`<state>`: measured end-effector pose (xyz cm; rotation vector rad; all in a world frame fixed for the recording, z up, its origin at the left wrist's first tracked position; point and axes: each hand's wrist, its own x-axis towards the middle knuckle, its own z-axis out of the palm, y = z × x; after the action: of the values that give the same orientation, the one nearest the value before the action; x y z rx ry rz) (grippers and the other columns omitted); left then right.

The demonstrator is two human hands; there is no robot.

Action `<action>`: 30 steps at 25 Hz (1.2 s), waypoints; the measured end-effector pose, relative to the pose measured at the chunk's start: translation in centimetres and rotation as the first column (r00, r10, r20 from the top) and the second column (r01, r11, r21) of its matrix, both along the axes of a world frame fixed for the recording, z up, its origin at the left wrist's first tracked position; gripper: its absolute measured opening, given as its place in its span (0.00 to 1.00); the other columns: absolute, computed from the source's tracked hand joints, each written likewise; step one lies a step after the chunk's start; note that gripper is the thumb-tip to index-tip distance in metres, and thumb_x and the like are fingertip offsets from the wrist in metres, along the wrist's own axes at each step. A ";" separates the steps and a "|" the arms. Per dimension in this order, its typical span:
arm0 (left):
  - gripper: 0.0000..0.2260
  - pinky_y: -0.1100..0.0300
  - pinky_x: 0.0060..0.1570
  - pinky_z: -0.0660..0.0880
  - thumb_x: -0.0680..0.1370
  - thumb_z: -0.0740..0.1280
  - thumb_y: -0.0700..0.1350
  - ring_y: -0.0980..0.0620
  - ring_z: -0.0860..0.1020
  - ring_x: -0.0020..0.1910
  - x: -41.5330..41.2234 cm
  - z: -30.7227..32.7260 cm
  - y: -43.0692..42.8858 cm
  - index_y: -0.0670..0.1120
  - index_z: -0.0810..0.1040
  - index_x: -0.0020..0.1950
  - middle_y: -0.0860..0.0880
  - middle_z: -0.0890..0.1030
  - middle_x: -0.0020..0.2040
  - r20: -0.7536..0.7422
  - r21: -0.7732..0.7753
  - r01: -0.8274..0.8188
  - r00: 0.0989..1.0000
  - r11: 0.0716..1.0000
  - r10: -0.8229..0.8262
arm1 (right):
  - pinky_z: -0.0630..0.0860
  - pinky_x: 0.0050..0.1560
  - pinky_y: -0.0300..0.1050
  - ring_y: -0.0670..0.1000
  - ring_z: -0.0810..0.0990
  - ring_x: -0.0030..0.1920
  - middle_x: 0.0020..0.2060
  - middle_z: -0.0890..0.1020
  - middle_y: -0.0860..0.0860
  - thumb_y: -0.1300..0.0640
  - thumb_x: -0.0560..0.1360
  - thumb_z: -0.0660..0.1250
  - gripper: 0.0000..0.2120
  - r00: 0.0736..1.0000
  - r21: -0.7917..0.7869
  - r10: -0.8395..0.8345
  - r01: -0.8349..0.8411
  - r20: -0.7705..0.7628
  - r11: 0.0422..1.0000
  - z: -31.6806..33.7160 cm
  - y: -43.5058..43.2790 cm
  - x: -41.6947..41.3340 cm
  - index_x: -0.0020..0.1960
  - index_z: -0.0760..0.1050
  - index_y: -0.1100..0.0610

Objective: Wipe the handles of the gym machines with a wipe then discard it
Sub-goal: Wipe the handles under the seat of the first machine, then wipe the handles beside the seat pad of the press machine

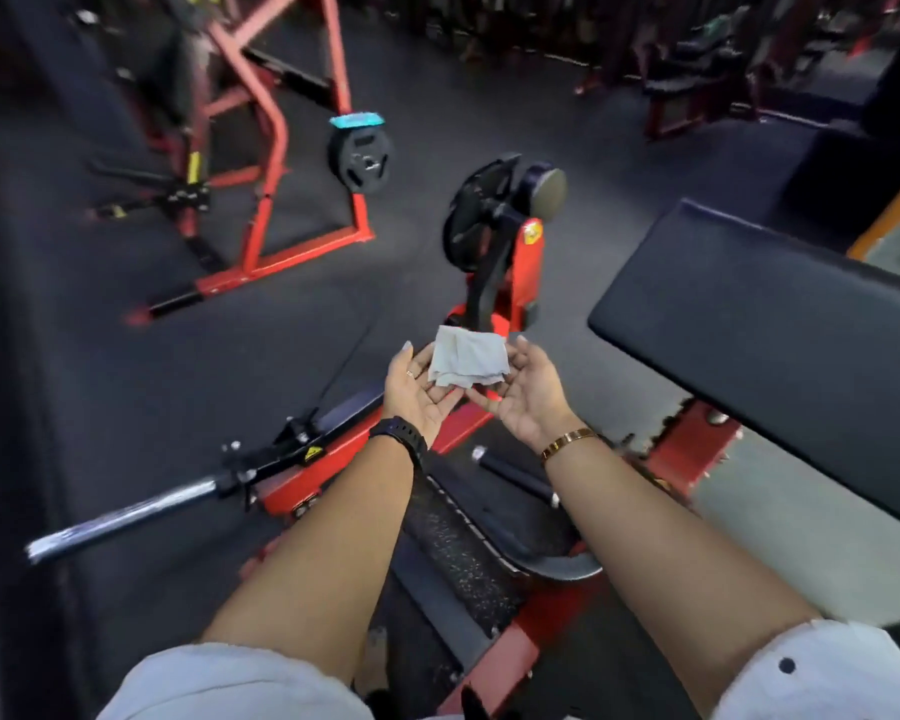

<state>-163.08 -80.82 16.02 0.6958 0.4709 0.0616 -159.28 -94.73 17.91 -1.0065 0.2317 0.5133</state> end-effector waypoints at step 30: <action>0.24 0.50 0.45 0.80 0.77 0.61 0.61 0.45 0.82 0.53 -21.6 1.2 49.0 0.44 0.77 0.61 0.43 0.83 0.56 0.010 0.053 -0.536 0.844 0.842 0.537 | 0.78 0.50 0.52 0.58 0.80 0.55 0.54 0.82 0.57 0.45 0.78 0.58 0.20 0.788 0.040 0.616 -0.615 -0.010 0.788 0.4 54.4 -13.0 0.62 0.74 0.58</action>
<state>-184.69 -31.77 17.18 0.5981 0.6621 0.6069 -172.26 -40.33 18.31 -1.0353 -0.1013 1.1259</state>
